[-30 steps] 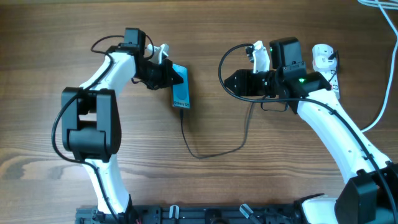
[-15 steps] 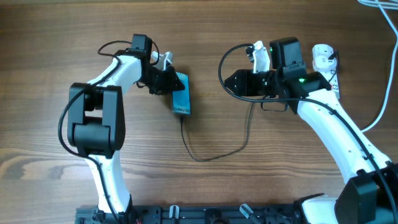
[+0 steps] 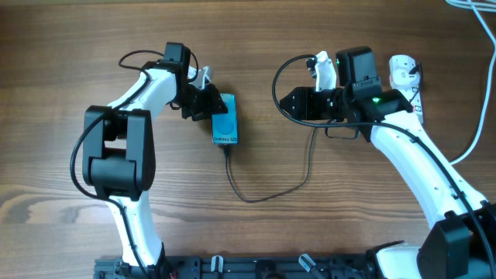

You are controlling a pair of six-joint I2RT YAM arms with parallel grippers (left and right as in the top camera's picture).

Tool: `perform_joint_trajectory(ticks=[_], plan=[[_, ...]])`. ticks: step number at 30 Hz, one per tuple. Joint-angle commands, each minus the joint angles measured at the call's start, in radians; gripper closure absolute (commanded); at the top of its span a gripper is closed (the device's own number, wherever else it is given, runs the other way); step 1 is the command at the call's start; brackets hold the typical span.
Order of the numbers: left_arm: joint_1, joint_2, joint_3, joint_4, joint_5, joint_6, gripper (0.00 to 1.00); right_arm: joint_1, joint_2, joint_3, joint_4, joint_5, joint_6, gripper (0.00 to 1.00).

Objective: Plug charger to phone and switch on socket

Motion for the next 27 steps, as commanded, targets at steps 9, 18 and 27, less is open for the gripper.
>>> perform_joint_trajectory(ticks=[9,18,27], plan=[[0.002,0.016,-0.015,-0.069,-0.389,-0.039,0.59,0.002,0.001,0.023,-0.007,0.015,-0.032,0.47],[0.002,-0.436,-0.009,-0.114,-0.483,-0.085,0.58,-0.079,-0.015,0.046,-0.064,0.018,-0.019,0.95],[0.002,-0.777,-0.010,-0.114,-0.483,-0.110,0.00,-0.455,-0.015,0.198,-0.185,0.017,-0.046,0.96]])
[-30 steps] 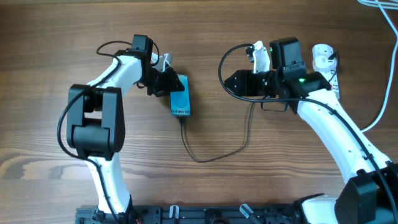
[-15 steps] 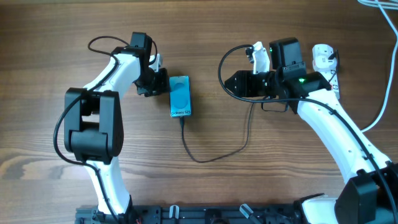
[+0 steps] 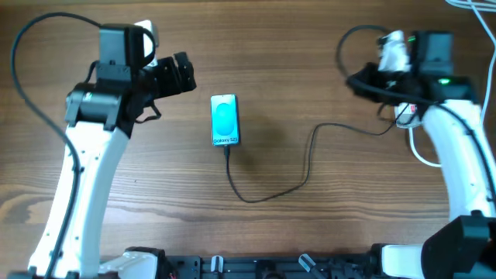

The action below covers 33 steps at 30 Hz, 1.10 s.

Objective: Plug charger to phone and switch on socket
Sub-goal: 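Move the right gripper to the power strip switch beside the charger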

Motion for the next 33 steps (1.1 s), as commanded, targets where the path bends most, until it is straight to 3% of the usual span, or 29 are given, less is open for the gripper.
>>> perform_joint_trajectory(ticks=[1,11,19,26,33], plan=[[0.003,-0.056,-0.001,0.000,-0.017,-0.003,0.00,-0.137,-0.014,0.040,0.026,-0.002,-0.037,0.96],[0.003,-0.062,-0.001,0.007,-0.017,-0.003,0.00,-0.404,0.102,0.040,0.221,0.023,-0.101,0.96],[0.003,-0.062,-0.001,0.007,-0.017,-0.002,0.00,-0.513,0.292,0.041,0.312,-0.033,-0.014,0.96],[0.003,-0.060,-0.001,0.009,-0.017,-0.003,0.00,-0.516,0.397,0.041,0.322,-0.067,0.016,0.96],[0.003,-0.058,-0.001,0.016,-0.017,-0.003,0.00,-0.484,0.485,0.041,0.381,-0.048,-0.051,0.96]])
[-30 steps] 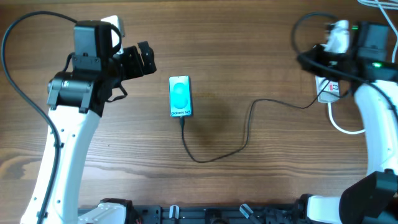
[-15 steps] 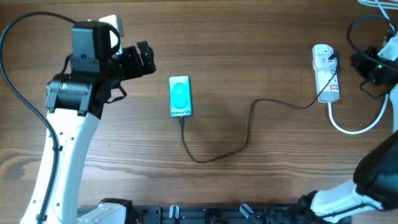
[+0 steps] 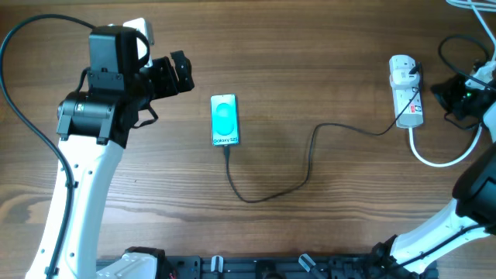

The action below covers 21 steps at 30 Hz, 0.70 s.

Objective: Plug charger to phone and switch on socket

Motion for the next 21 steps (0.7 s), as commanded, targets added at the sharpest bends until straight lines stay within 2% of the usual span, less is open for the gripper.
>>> perform_joint_trajectory(ticks=[1,8,21], plan=[[0.003,-0.007,-0.001,0.005,-0.017,-0.002,0.00,0.031,0.038,0.018,0.018,0.007,-0.047,0.96],[0.003,-0.007,-0.001,0.004,-0.017,-0.002,0.00,0.066,0.080,0.018,0.023,0.088,-0.071,0.96],[0.003,-0.007,-0.001,0.004,-0.017,-0.002,0.00,0.078,0.090,0.008,0.062,0.094,-0.127,0.96]])
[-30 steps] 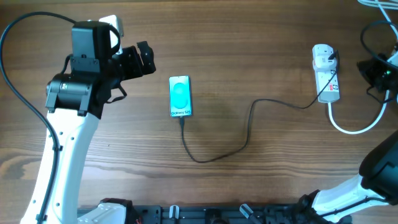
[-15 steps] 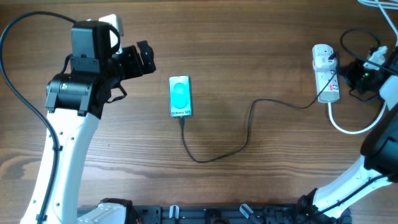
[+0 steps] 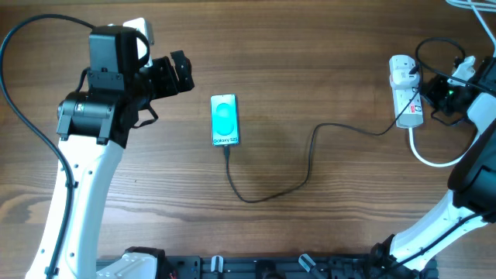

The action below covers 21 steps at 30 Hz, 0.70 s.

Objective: Plug charger to phone and switch on socket

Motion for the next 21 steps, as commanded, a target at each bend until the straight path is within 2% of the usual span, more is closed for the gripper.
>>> perform_joint_trajectory(ticks=[1,21], plan=[[0.003,-0.007,-0.001,0.003,-0.017,-0.002,0.00,0.015,0.031,0.008,0.004,0.017,-0.035,0.96],[0.003,-0.007,-0.001,0.003,-0.017,-0.002,0.00,0.103,0.045,0.008,-0.087,0.085,-0.102,0.96]])
